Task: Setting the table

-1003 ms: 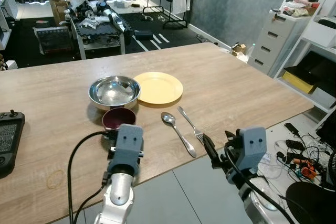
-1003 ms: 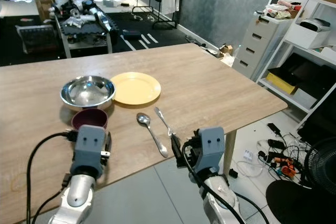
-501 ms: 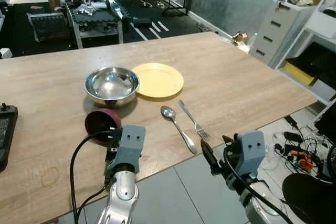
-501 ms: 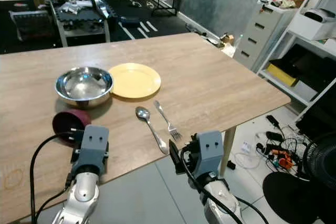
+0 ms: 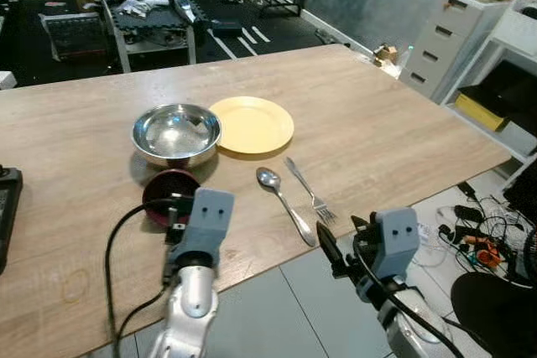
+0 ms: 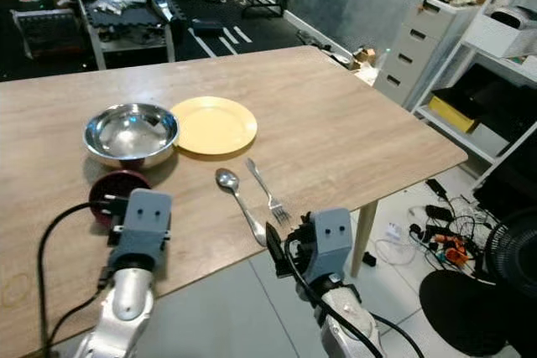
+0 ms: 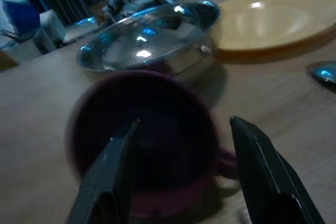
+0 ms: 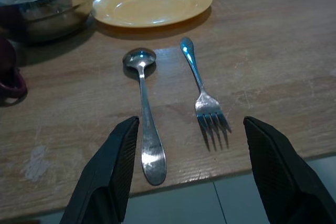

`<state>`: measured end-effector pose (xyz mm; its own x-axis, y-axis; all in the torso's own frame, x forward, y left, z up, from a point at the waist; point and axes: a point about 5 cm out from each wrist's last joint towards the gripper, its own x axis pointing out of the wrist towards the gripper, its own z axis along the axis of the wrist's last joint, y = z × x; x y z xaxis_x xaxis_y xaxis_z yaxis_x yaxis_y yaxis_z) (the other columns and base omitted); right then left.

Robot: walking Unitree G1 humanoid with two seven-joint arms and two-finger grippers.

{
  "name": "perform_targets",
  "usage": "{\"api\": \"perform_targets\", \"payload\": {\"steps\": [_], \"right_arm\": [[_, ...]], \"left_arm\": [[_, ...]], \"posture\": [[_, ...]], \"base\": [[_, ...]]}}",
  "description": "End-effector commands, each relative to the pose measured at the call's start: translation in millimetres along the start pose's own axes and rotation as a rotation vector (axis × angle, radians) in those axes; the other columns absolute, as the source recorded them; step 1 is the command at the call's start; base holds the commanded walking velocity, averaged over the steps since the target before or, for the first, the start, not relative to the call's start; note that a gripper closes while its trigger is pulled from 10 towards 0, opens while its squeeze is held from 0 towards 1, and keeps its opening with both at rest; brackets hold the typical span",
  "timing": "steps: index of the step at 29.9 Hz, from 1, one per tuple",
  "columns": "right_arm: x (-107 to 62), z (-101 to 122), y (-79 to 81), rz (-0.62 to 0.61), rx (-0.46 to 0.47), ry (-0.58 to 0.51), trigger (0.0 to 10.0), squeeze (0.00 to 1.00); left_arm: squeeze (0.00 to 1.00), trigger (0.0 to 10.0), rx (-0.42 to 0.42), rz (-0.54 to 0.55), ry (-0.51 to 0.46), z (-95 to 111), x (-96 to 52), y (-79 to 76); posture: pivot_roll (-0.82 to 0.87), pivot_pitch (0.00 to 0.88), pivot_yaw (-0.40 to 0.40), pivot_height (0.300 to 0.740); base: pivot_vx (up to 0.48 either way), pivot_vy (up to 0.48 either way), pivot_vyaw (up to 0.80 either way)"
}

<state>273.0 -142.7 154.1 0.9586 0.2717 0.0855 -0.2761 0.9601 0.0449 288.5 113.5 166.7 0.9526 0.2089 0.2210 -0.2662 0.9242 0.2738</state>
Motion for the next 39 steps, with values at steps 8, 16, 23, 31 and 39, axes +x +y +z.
{"api": "perform_targets", "payload": {"steps": [8, 16, 23, 31, 39], "right_arm": [[3.5, -4, -0.4, 0.003, 0.008, 0.015, 10.0, 0.00], [1.9, -4, -0.4, -0.002, 0.009, 0.014, 10.0, 0.00], [-0.4, -7, -0.1, -0.010, 0.013, 0.019, 10.0, 0.00], [3.4, -7, 0.4, 0.002, 0.015, 0.018, 10.0, 0.00], [6.2, -6, 0.5, 0.014, 0.012, 0.016, 10.0, 0.00]], "left_arm": [[0.00, 10.0, -0.021, 0.005, 0.096, -21, 20.1, 26.4], [0.00, 10.0, 0.095, 0.046, -0.003, -7, 22.4, 45.9], [0.00, 10.0, 0.103, -0.106, 0.018, -9, 7.1, 49.1], [0.00, 10.0, 0.052, -0.099, 0.090, -22, 3.5, 78.2], [0.00, 10.0, 0.004, -0.214, 0.136, -32, 6.0, 87.6]], "posture": [[0.05, 0.137, -0.020, 0.740], [0.05, 0.139, -0.011, 0.740], [0.06, 0.141, -0.006, 0.740], [0.08, 0.136, -0.014, 0.740], [0.08, 0.128, -0.024, 0.740]], "base": [[0.000, 0.000, 0.00], [0.000, 0.000, 0.00], [0.000, 0.000, 0.00], [0.000, 0.000, 0.00], [0.000, 0.000, 0.00]]}}
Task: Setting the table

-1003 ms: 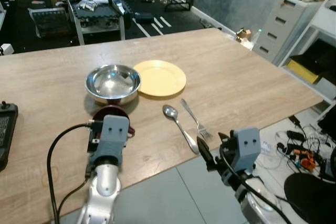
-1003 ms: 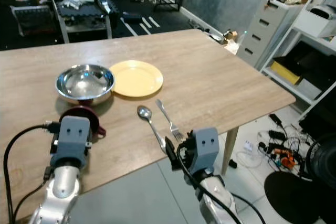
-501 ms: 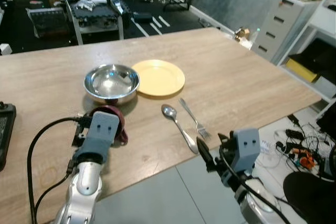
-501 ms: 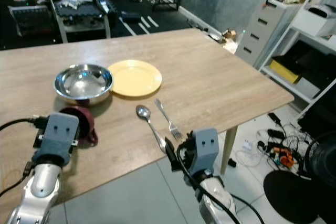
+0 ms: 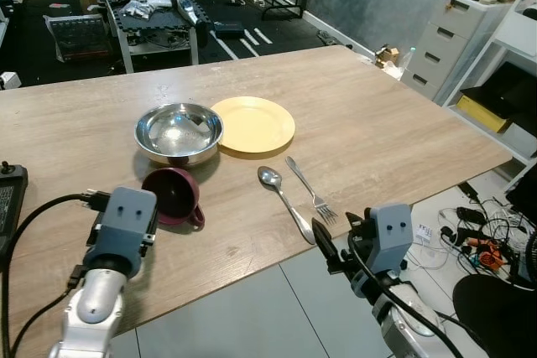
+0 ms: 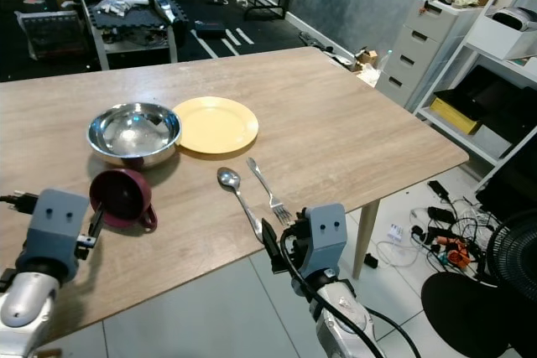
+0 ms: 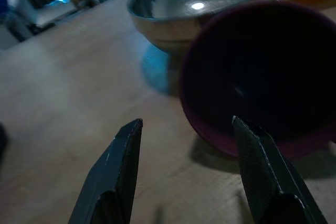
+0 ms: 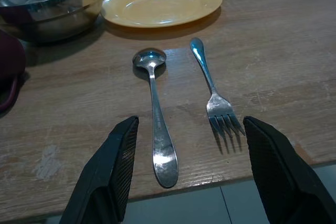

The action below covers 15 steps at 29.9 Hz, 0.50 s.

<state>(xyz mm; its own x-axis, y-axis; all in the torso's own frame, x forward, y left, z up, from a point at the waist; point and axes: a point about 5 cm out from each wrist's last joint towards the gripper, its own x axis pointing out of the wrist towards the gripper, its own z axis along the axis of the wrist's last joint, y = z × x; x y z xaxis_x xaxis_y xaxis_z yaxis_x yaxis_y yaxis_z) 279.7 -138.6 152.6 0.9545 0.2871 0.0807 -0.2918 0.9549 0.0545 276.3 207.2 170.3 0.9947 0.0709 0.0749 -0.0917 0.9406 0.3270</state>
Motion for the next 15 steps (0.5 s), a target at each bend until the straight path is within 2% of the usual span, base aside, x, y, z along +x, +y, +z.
{"api": "perform_targets", "payload": {"steps": [1, 3, 5, 7, 12, 14, 15], "right_arm": [[-1.2, -4, -1.5, -0.001, 0.001, 0.011, 10.0, 0.00], [-0.6, -3, -0.9, 0.004, -0.002, 0.008, 10.0, 0.00], [-0.8, -2, -1.2, 0.005, -0.005, 0.008, 10.0, 0.00], [-2.2, -2, -3.0, 0.000, -0.010, 0.007, 10.0, 0.00], [-5.1, -2, -4.4, -0.007, -0.012, 0.009, 10.0, 0.00], [-6.2, -2, -4.3, -0.009, -0.011, 0.011, 10.0, 0.00], [-7.5, -3, -3.8, -0.011, -0.010, 0.014, 10.0, 0.00]], "left_arm": [[0.00, 10.0, -0.026, -0.035, 0.037, -8, -1.4, -3.8], [0.00, 10.0, -0.082, -0.119, 0.040, -10, 4.9, -2.3], [0.00, 10.0, -0.084, -0.116, 0.039, -11, 8.3, 1.6], [0.00, 10.0, -0.082, -0.084, 0.039, -12, 15.9, 12.0], [0.00, 10.0, -0.088, -0.074, 0.045, -14, 21.0, 18.4], [0.00, 10.0, -0.110, -0.079, 0.051, -15, 22.5, 19.7], [0.00, 10.0, -0.160, -0.108, 0.058, -17, 25.0, 19.6]], "posture": [[0.08, 0.128, -0.024, 0.740], [0.07, 0.126, -0.027, 0.740], [0.07, 0.126, -0.027, 0.740], [0.05, 0.128, -0.024, 0.740], [0.05, 0.134, -0.021, 0.740], [0.04, 0.138, -0.021, 0.740], [0.04, 0.144, -0.024, 0.740]], "base": [[0.000, 0.000, 0.00], [0.000, 0.000, 0.00], [0.000, 0.000, 0.00], [0.000, 0.000, 0.00], [0.000, 0.000, 0.00], [0.000, 0.000, 0.00], [0.000, 0.000, 0.00]]}}
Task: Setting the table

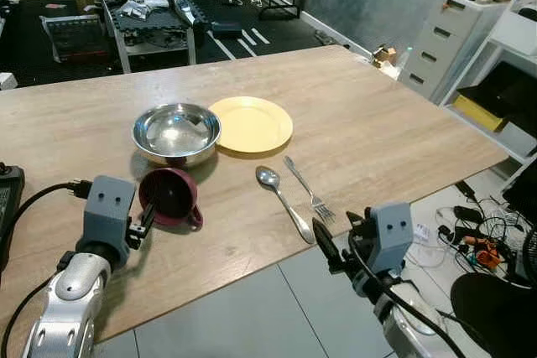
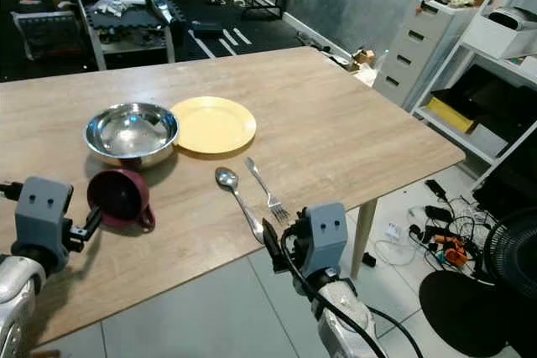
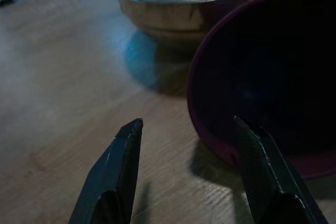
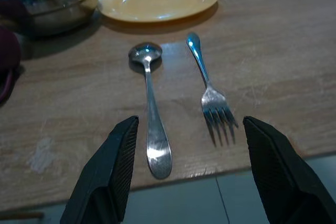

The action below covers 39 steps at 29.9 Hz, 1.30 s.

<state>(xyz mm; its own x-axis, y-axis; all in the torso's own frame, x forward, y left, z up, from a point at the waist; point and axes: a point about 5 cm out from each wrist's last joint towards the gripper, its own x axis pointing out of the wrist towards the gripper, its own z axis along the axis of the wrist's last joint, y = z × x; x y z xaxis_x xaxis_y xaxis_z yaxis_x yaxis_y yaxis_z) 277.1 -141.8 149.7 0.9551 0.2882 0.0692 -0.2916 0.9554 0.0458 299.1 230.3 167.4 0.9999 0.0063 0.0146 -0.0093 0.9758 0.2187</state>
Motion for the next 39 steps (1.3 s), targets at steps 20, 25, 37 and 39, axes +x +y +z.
{"api": "perform_targets", "payload": {"steps": [20, 25, 37, 39], "right_arm": [[-13.4, 0, -1.5, -0.018, -0.004, 0.023, 10.0, 0.00], [-13.0, 0, -1.3, -0.020, -0.003, 0.025, 10.0, 0.00], [-8.2, 4, 1.5, -0.007, 0.004, 0.009, 10.0, 0.00], [-6.7, 10, 6.1, 0.028, 0.001, -0.021, 10.0, 0.00]], "left_arm": [[0.00, 0.0, -0.137, -0.194, -0.014, -5, 28.3, 14.4], [0.00, 0.0, -0.155, -0.233, -0.034, -3, 29.6, 14.0], [0.00, 0.0, -0.256, -0.307, -0.142, 24, 26.2, 1.5], [0.00, 0.0, -0.314, -0.311, -0.194, 41, 24.6, -5.6]], "posture": [[0.00, 0.187, -0.032, 0.740], [0.00, 0.187, -0.034, 0.740], [0.02, 0.172, -0.028, 0.740], [0.03, 0.168, -0.024, 0.740]], "base": [[0.000, 0.000, 0.00], [0.000, 0.000, 0.00], [0.000, 0.000, 0.00], [0.000, 0.000, 0.00]]}}
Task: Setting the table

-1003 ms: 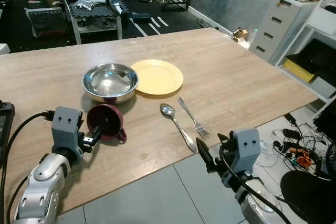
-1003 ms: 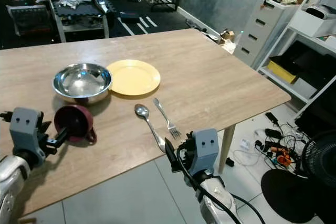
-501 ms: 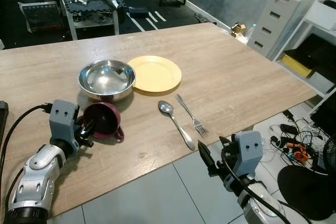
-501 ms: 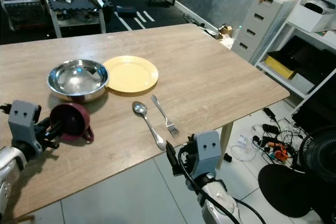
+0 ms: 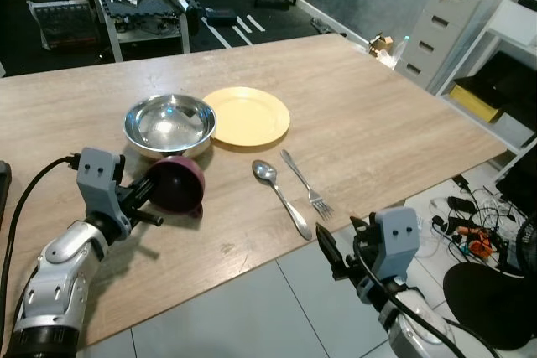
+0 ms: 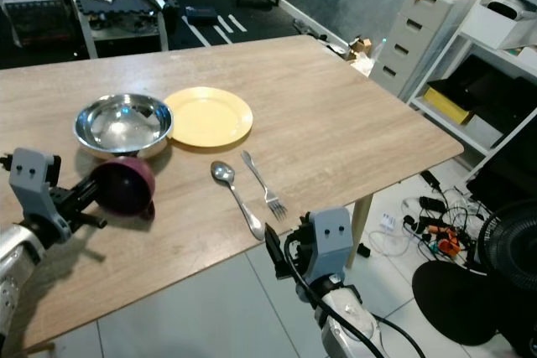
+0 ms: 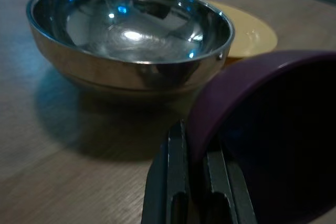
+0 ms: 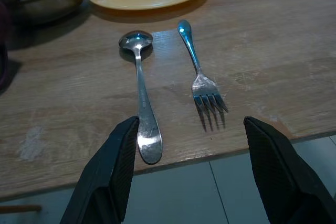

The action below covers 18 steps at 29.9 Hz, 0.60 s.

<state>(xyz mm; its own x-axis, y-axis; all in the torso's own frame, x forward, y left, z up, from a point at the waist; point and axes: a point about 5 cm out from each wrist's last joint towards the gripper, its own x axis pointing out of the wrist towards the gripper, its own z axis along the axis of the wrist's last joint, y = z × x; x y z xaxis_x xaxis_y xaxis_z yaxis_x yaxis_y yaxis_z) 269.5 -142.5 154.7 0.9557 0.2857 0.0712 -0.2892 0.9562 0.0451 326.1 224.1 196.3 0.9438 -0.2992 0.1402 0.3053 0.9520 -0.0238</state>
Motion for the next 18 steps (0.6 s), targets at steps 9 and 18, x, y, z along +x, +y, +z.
{"api": "perform_targets", "payload": {"steps": [9, 18], "right_arm": [[3.6, 35, 42.4, 0.263, -0.149, -0.210, 10.0, 0.00], [6.0, 70, 58.7, 0.331, -0.417, -0.434, 10.0, 0.00]], "left_arm": [[0.00, 10.0, -0.290, -0.103, -0.130, 51, 12.5, -51.6], [0.00, 10.0, -0.562, -0.222, 0.133, 49, 10.5, -70.9]], "posture": [[0.07, 0.140, -0.002, 0.740], [0.09, 0.118, 0.027, 0.740]], "base": [[0.000, 0.000, 0.00], [0.000, 0.000, 0.00]]}}
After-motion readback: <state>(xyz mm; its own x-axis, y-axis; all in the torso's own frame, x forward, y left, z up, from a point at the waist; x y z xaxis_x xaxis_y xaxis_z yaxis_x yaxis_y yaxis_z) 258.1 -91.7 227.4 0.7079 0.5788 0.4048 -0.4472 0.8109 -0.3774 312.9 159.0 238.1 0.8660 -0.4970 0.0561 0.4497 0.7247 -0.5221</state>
